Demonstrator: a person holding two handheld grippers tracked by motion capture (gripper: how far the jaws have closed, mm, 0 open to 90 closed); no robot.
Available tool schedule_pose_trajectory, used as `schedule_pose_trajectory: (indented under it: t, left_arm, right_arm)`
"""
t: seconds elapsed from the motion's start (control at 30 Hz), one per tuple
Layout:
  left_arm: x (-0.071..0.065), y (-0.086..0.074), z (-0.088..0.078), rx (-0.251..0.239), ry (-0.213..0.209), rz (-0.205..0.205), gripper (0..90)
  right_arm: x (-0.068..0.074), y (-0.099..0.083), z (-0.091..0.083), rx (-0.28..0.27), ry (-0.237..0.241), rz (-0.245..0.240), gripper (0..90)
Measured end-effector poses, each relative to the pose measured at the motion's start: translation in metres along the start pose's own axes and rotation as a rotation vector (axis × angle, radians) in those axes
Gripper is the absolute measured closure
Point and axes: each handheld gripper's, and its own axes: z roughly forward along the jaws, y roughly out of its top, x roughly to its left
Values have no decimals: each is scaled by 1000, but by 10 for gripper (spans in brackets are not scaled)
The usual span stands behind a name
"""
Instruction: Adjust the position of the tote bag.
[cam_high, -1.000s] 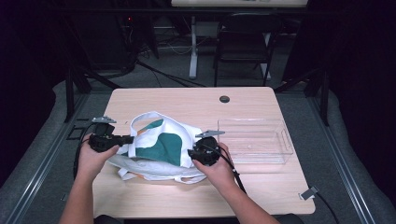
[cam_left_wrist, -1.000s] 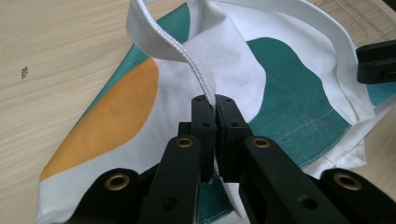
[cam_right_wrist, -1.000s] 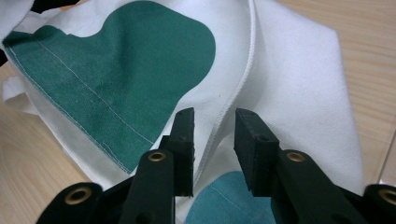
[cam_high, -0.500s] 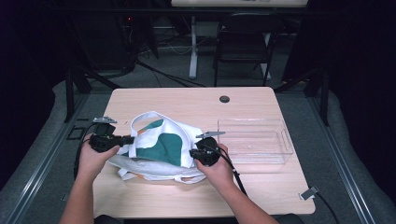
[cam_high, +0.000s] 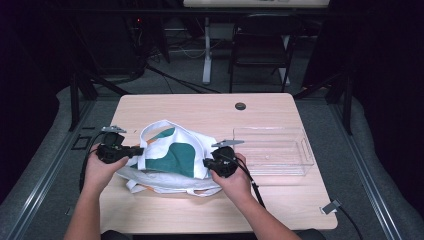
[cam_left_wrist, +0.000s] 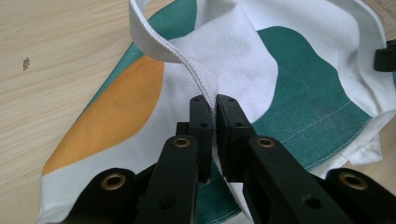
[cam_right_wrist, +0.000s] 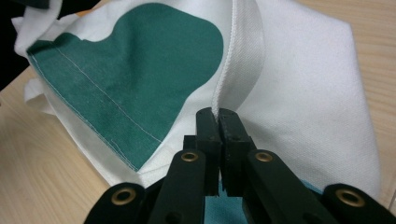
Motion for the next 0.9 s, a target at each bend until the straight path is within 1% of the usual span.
schedule_pose_trajectory:
  t: [0.03, 0.07, 0.1, 0.23, 0.33, 0.47, 0.63, 0.7, 0.73, 0.8, 0.87, 0.9]
  left_arm:
    - [0, 0, 0, 2, 2, 2, 845]
    - [0, 0, 0, 2, 2, 2, 841]
    - [-1, 0, 1, 7, 9, 7, 833]
    - [-3, 0, 2, 17, 14, 7, 830]
    - [-3, -1, 2, 16, 16, 7, 825]
    - [-2, -1, 0, 12, 17, 4, 824]
    - [-2, -2, 2, 15, 19, 2, 824]
    - [-1, -2, 2, 16, 22, 1, 819]
    - [-1, -2, 2, 19, 21, 2, 816]
    - [-1, -2, 2, 13, 24, -2, 807]
    - [-1, -2, 2, 11, 25, 0, 790]
    - [-1, -2, 2, 6, 27, 0, 790]
  right_arm:
    - [-2, 2, -3, -2, 20, 19, 886]
    - [-2, 2, -3, -2, 20, 19, 886]
    - [-4, 4, -6, -12, 38, 35, 886]
    - [-6, 8, -11, -42, 62, 52, 887]
    - [-6, 12, -16, -60, 80, 54, 887]
    - [-5, 19, -21, -81, 91, 58, 887]
    - [-4, 26, -26, -98, 111, 61, 887]
    - [-3, 31, -29, -102, 116, 53, 887]
    - [-2, 32, -29, -109, 111, 50, 887]
    - [0, 38, -32, -121, 118, 42, 887]
    - [0, 40, -32, -122, 116, 40, 887]
    - [1, 43, -33, -133, 129, 39, 887]
